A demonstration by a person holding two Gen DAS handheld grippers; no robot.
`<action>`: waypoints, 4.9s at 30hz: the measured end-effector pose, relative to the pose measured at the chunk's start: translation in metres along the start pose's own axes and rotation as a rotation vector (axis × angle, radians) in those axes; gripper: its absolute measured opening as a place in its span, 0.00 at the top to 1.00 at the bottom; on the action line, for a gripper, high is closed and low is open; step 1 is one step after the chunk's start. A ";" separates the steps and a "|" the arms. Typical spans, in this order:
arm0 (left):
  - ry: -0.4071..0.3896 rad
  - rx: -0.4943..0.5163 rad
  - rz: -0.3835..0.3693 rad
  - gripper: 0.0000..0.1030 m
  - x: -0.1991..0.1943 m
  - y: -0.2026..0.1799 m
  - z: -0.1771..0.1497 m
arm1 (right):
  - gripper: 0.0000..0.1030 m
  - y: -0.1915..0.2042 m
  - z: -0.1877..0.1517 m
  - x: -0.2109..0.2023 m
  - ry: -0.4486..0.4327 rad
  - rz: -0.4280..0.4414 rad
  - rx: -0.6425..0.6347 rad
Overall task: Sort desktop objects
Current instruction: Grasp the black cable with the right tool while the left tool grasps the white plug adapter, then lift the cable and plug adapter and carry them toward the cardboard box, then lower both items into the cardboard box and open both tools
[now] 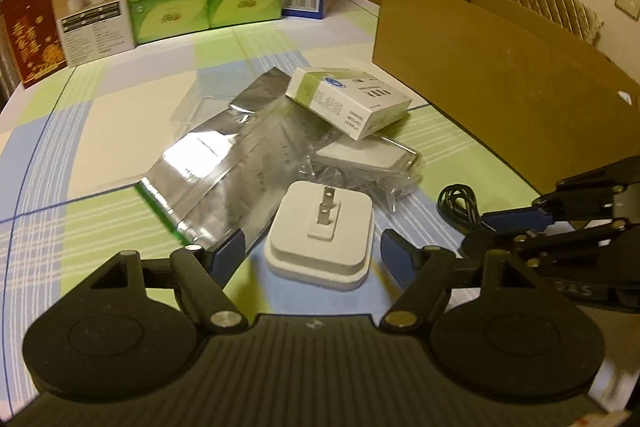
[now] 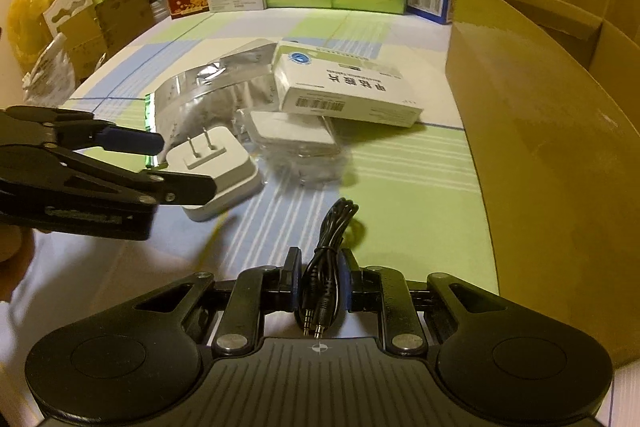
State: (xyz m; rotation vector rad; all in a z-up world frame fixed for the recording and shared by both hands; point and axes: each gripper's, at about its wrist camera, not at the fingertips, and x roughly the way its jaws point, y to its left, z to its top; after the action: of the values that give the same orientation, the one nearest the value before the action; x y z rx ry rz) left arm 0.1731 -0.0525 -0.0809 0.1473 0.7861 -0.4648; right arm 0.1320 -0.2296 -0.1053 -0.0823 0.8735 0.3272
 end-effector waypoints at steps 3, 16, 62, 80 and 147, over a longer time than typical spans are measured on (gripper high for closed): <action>0.002 0.025 0.002 0.31 0.008 -0.004 0.002 | 0.84 -0.003 -0.003 -0.002 0.007 -0.006 0.007; 0.041 -0.038 0.060 0.52 -0.012 -0.025 -0.015 | 0.84 0.003 -0.024 -0.028 0.012 0.001 -0.029; 0.031 -0.109 0.122 0.41 -0.023 -0.048 -0.046 | 0.91 -0.004 -0.035 -0.024 -0.048 -0.041 -0.007; -0.047 -0.140 0.134 0.42 -0.082 -0.063 -0.022 | 0.91 -0.005 -0.020 -0.098 -0.154 -0.050 0.019; -0.140 -0.048 -0.088 0.42 -0.094 -0.237 0.124 | 0.91 -0.187 0.023 -0.233 -0.346 -0.182 0.203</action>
State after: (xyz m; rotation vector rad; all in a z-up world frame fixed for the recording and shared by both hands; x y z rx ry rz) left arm 0.0877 -0.2677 0.0835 0.0355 0.6679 -0.5336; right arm 0.0688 -0.4595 0.0762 0.0818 0.5472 0.0767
